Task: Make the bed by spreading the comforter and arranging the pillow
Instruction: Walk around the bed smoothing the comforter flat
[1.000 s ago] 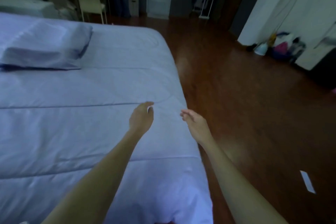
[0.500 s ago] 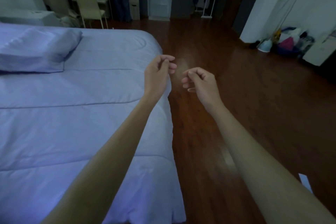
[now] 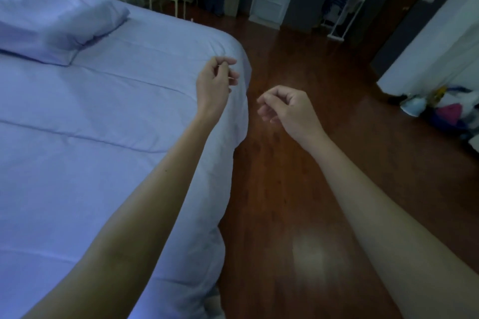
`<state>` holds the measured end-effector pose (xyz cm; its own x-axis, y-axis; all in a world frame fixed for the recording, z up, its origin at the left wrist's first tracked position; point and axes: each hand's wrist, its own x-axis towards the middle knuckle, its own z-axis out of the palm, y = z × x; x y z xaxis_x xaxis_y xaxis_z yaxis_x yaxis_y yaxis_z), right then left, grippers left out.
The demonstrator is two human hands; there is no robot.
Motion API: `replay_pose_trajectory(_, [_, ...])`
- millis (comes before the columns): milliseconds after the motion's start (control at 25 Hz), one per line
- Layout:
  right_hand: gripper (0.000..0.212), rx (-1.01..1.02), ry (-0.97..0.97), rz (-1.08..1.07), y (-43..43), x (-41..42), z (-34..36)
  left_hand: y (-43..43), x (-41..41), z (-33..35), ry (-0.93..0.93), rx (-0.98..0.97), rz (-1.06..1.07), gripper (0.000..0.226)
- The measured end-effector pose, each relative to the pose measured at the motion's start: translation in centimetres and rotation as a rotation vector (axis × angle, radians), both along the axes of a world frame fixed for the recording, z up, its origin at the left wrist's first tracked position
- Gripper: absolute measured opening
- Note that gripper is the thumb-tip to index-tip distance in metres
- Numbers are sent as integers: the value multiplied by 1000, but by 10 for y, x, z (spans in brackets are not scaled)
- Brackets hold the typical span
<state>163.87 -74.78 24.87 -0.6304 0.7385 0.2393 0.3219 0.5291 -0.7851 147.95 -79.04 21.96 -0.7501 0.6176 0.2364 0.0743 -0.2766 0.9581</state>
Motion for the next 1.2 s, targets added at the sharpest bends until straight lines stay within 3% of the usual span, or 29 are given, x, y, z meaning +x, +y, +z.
replay_pose_trajectory(360, [22,-272,112,275,115,-141,-15,70,-106,-22,-46,-245,253,25])
replay_pose_trajectory(760, [20,-393,-60,700,199,-313,-88,63,-222,-142,-164,-728,850,29])
replay_pose_trajectory(880, [18,-408,-99,811,219,-356,-124,89,-238,-170,-97,-786,983,32])
replay_pose_trajectory(1040, [18,-398,-127,798,234,-399,-195,122,-246,-222,-14,-873,902,41])
replay_pose_trajectory(1200, [16,-377,-190,769,215,-417,-249,80,-230,-295,3,-1429,630,54])
